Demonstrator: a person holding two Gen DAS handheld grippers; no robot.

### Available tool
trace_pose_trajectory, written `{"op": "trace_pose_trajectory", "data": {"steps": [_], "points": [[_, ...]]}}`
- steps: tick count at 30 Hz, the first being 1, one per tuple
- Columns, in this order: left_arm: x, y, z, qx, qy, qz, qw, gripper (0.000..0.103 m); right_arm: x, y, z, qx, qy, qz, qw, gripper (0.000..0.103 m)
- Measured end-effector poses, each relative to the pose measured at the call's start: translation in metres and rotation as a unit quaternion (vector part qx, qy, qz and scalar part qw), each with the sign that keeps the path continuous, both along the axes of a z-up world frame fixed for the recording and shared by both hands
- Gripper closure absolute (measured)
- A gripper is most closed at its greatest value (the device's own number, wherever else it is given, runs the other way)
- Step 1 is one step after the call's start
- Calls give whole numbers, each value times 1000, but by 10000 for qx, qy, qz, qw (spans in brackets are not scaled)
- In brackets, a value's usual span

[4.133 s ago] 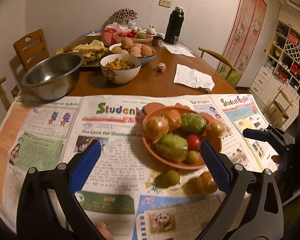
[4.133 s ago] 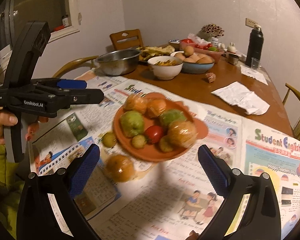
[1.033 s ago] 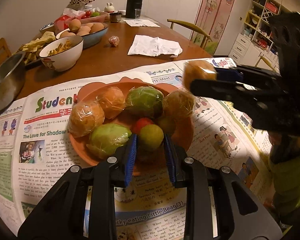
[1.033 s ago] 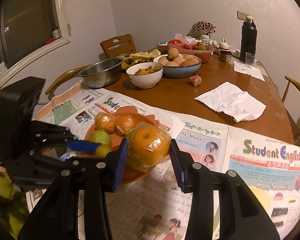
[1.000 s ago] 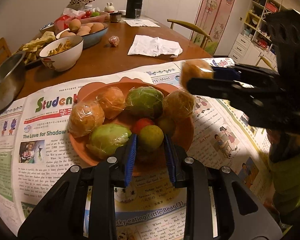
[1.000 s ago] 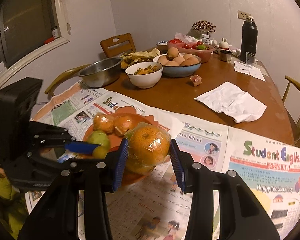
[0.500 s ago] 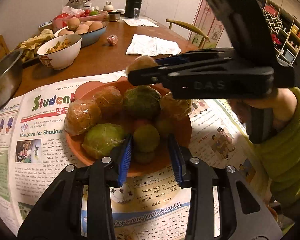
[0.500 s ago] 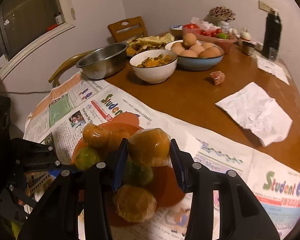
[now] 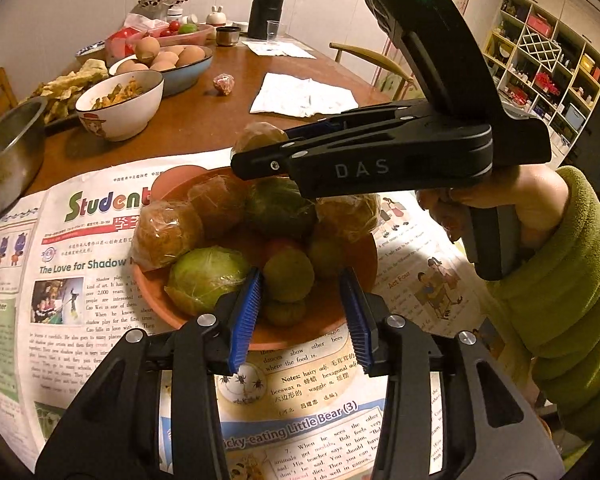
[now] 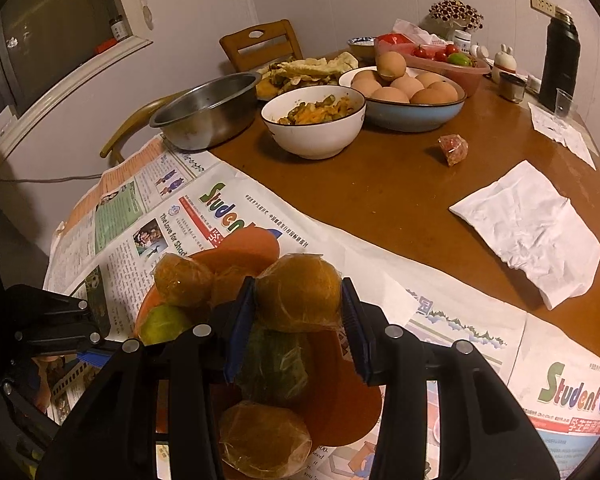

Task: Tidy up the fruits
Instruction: 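Carry the bagged orange with the right tool while the left tool carries its fruit over the plate, then open the right tool onto the plate while the left tool releases its small fruit there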

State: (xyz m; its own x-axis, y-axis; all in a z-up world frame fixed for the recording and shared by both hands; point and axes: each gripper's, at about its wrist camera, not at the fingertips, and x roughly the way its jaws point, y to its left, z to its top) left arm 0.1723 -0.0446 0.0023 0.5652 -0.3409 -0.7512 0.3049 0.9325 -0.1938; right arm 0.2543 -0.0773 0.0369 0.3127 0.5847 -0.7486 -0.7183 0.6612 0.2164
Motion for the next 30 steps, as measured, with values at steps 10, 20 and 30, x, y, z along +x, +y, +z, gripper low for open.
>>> {"op": "trace_pose_trajectory", "data": {"steps": [10,20,30], "points": [[-1,2,3,-11,-32,37,10000,69,1,-1,-2,30,18,-51,10000,53],[-6,5,8,-7,-109,80,9999,68,-5,-14,7,233,-59,-213,9995,44],[-12,7,16,17,-233,149,9996,60,-34,-58,31,462,-408,-685,9957,24]]}}
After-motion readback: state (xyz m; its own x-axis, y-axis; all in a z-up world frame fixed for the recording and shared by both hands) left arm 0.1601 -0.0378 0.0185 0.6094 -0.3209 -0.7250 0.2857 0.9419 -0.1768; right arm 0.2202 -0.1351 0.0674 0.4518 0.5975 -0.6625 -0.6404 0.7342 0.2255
